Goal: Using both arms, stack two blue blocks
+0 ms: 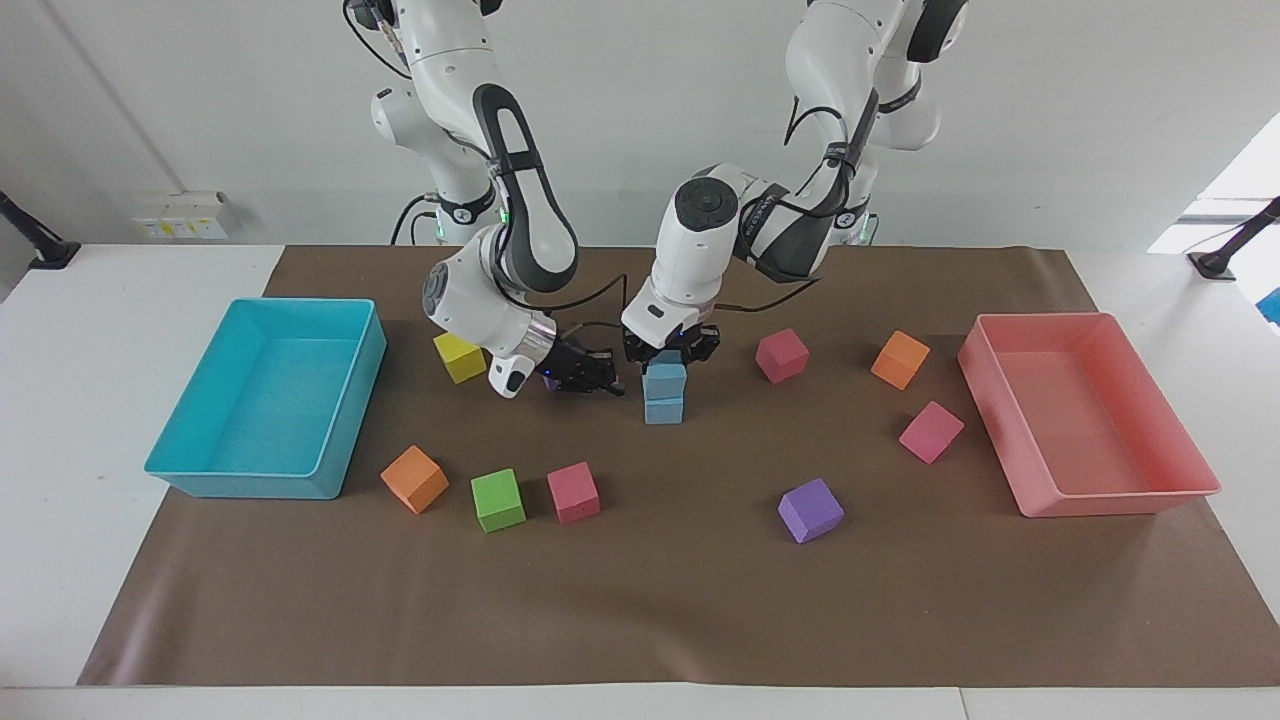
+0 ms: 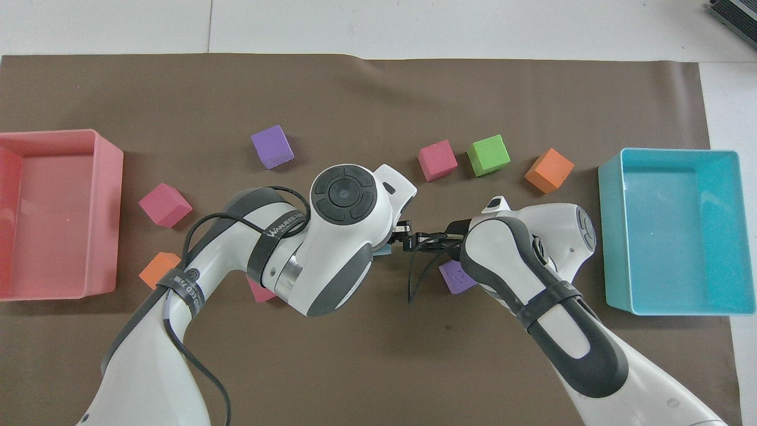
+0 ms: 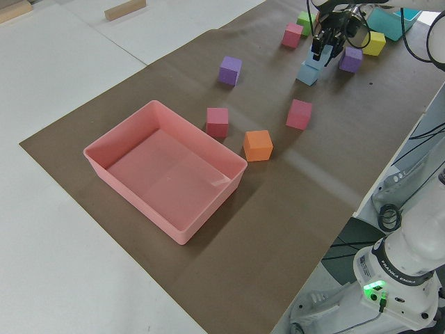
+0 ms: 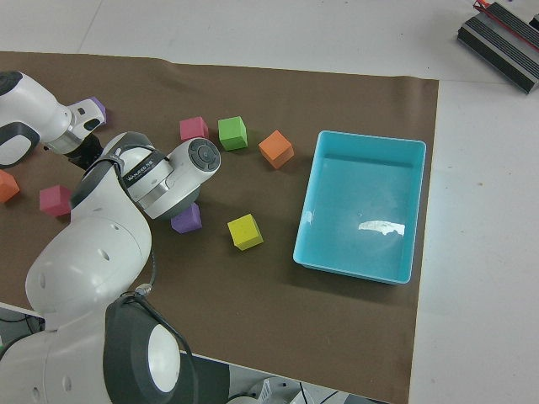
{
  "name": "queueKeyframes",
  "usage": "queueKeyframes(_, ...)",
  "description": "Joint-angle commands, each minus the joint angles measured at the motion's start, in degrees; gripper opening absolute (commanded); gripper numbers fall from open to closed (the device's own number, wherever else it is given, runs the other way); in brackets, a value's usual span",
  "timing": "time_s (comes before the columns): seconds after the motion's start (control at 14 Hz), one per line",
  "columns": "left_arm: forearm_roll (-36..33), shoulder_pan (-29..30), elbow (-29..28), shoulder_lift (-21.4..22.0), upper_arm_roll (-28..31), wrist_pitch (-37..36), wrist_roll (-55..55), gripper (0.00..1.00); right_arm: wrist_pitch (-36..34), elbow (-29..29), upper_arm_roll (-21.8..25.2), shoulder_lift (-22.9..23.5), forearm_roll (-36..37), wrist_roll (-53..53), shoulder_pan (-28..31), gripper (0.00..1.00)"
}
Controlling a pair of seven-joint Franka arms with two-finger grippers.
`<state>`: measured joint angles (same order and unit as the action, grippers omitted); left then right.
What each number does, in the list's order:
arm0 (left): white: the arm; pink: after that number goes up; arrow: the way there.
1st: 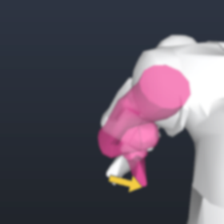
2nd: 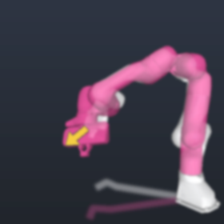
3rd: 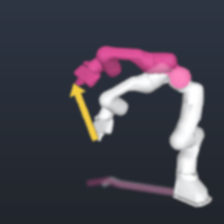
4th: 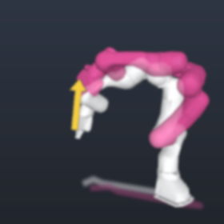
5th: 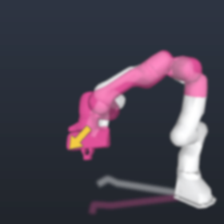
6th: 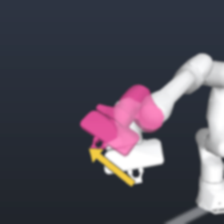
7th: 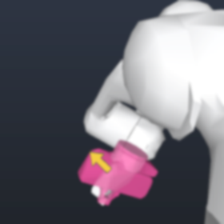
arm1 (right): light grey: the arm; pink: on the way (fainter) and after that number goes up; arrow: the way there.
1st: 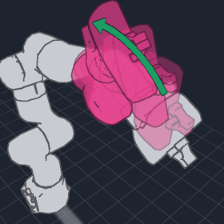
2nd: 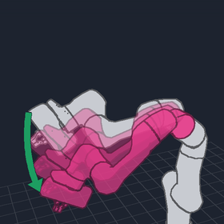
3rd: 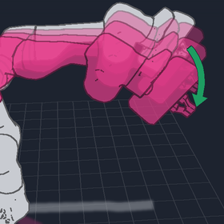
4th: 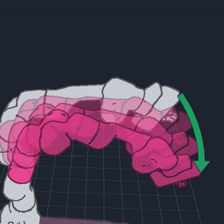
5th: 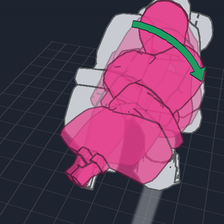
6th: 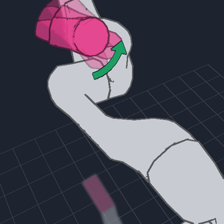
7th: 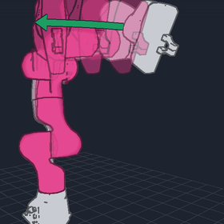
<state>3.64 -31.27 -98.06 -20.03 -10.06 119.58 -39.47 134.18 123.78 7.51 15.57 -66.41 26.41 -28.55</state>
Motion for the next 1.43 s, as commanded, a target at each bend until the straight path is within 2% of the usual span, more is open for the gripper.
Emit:
queueKeyframes(0.0, 0.41, -1.07, 1.46, -0.80, 0.92, 0.21, -0.87, 0.00, 0.90, 0.76, -0.30, -0.28, -2.58, 3.30, 0.51, 0.00)
queueKeyframes(0.5, 0.14, -0.54, 1.29, -0.80, 0.92, 2.67, -0.78, 0.00, 0.90, 0.76, -0.30, -0.28, -2.58, 3.30, 0.51, 0.00)
queueKeyframes(1.36, 0.14, -0.54, 0.23, -0.89, 0.92, 1.71, -0.69, 0.00, 0.90, 0.76, -0.30, -0.28, -2.58, 3.39, 0.51, 0.00)
